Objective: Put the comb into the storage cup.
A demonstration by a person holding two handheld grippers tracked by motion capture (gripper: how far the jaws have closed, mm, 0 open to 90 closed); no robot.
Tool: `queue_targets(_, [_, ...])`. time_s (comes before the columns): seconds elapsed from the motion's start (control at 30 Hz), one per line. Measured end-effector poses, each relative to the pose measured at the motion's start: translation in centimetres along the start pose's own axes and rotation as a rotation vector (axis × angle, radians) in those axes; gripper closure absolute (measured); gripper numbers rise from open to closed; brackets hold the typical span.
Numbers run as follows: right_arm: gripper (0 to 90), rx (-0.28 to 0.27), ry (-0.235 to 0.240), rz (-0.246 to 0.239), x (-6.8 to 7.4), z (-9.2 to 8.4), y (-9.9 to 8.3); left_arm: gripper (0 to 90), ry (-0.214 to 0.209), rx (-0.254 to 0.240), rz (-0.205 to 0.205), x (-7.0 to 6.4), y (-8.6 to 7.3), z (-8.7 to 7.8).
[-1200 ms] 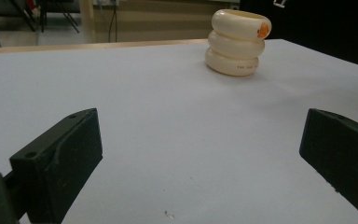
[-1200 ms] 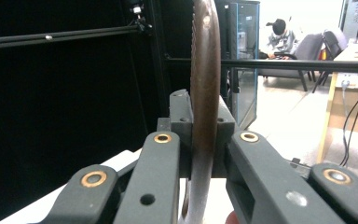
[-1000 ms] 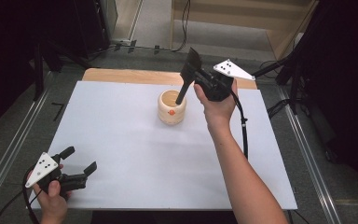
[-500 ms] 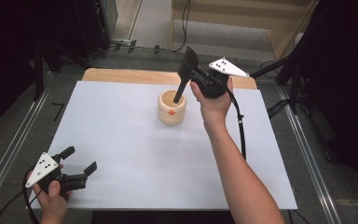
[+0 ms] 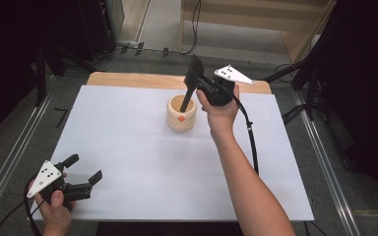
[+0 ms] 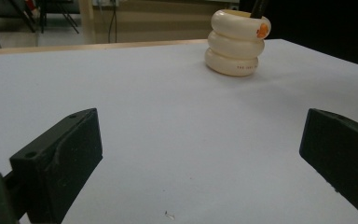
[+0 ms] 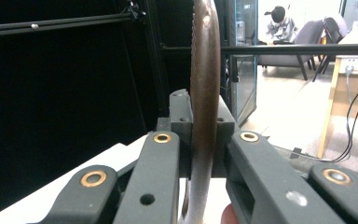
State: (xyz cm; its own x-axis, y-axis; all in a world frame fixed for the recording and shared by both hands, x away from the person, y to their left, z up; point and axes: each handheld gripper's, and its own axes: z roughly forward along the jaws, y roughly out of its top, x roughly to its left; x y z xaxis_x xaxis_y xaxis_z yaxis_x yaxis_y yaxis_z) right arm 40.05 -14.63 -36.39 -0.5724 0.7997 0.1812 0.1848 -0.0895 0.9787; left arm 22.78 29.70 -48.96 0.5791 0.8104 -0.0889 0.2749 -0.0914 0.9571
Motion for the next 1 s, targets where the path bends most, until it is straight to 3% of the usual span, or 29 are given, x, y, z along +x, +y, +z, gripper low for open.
queue_targets(1.0, [83.1, 0.069, -0.019, 0.017, -0.7, 1.6, -4.2, 0.0, -0.015, -0.005, 0.016, -0.1, 0.0, -0.2])
